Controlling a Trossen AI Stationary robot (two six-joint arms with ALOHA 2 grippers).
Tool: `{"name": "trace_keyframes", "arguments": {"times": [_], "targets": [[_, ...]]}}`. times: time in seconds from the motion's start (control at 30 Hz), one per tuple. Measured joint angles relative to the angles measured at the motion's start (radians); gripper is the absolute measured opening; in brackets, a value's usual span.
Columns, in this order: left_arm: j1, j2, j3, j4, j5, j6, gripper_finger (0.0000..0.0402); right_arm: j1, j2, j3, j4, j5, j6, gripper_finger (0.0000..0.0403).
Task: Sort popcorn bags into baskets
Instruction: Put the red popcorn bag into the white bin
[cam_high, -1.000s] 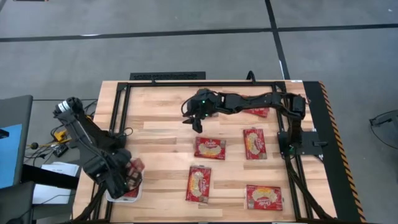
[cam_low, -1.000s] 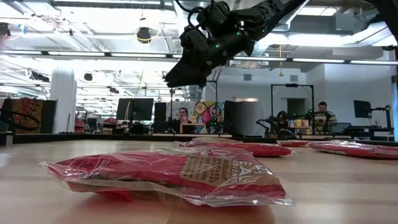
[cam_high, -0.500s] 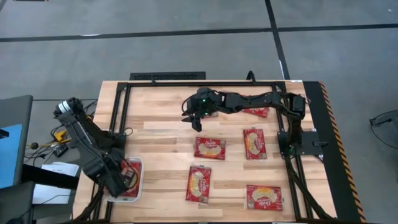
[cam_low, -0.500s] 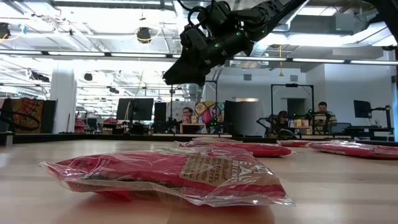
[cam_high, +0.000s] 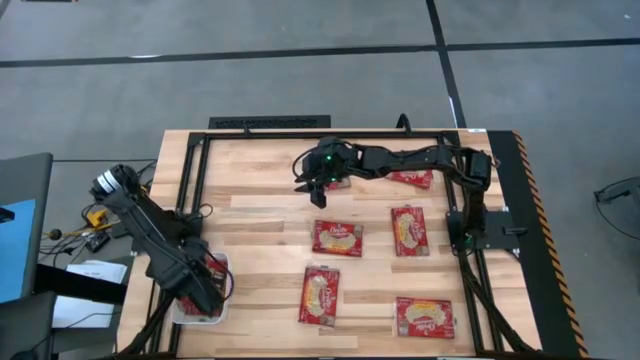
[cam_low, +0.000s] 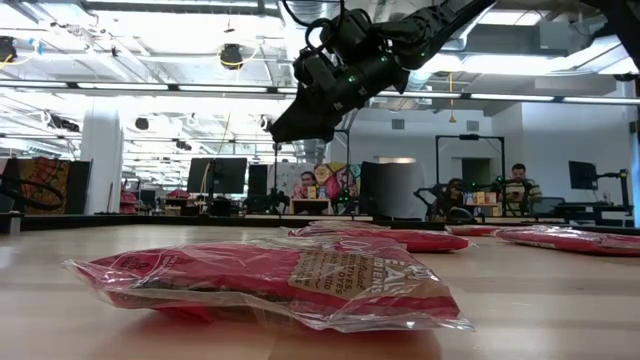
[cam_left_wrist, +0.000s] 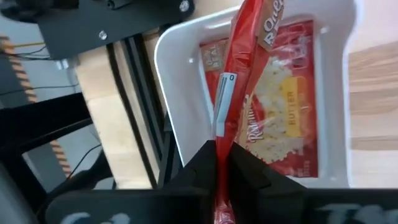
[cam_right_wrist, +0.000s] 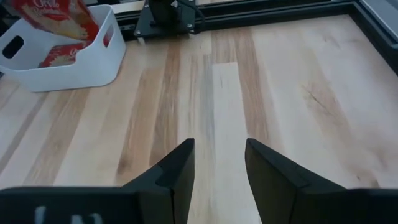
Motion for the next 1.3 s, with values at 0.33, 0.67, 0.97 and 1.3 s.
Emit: {"name": "trace_keyframes", "arguments": {"times": [0.33, 0.67, 0.97, 1.3], "targets": [[-0.040, 0.124, 0.000, 0.000, 0.151, -0.021, 0.0024, -0.004, 0.000, 0.000, 0.000, 0.000, -0.015, 0.0166], [-0.043, 0.119, 0.016, -0.015, 0.159, -0.001, 0.0024, -0.004, 0.000, 0.000, 0.000, 0.000, -0.014, 0.0163], [-0.043, 0.071, 0.083, -0.018, 0.065, 0.019, 0.0024, -0.010, -0.001, 0.000, -0.024, 0.001, -0.013, 0.0174], [0.027, -0.015, 0.099, -0.018, -0.770, 0.285, 0.0024, -0.059, -0.128, -0.067, -0.318, 0.137, -0.063, 0.0171]]}}
